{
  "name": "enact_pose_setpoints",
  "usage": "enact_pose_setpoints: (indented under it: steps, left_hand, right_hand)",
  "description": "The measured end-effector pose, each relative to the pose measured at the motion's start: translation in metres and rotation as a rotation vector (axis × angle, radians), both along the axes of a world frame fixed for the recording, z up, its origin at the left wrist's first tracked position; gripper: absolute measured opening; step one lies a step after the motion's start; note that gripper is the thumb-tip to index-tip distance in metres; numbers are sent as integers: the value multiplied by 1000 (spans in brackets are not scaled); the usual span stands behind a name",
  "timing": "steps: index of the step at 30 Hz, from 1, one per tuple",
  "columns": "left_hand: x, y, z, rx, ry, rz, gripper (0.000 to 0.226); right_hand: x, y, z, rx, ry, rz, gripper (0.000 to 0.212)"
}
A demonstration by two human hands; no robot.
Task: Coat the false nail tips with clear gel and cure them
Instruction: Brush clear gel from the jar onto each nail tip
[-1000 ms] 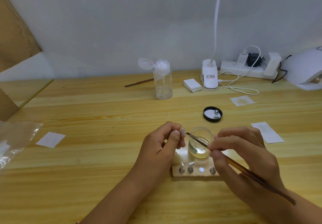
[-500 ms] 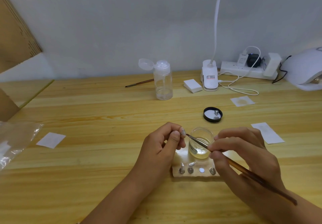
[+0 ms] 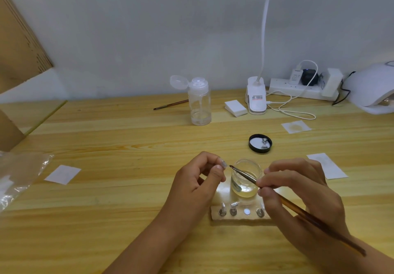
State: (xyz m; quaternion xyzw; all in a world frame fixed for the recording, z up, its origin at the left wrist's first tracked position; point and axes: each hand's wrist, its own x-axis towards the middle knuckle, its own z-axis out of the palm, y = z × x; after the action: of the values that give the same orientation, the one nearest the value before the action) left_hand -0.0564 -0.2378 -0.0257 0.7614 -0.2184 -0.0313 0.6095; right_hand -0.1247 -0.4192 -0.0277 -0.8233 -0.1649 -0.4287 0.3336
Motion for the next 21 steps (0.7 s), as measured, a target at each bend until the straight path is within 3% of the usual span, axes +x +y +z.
enact_pose_setpoints:
  steps: [7,21]
  left_hand:
    - [0,1,3,11,-88,50,23]
    - [-1,0,4,-3,-57,30,14]
  right_hand:
    - [1,1,-1,-2,-9,-1,15]
    - [2,0,-1,-1,-1,-26,15]
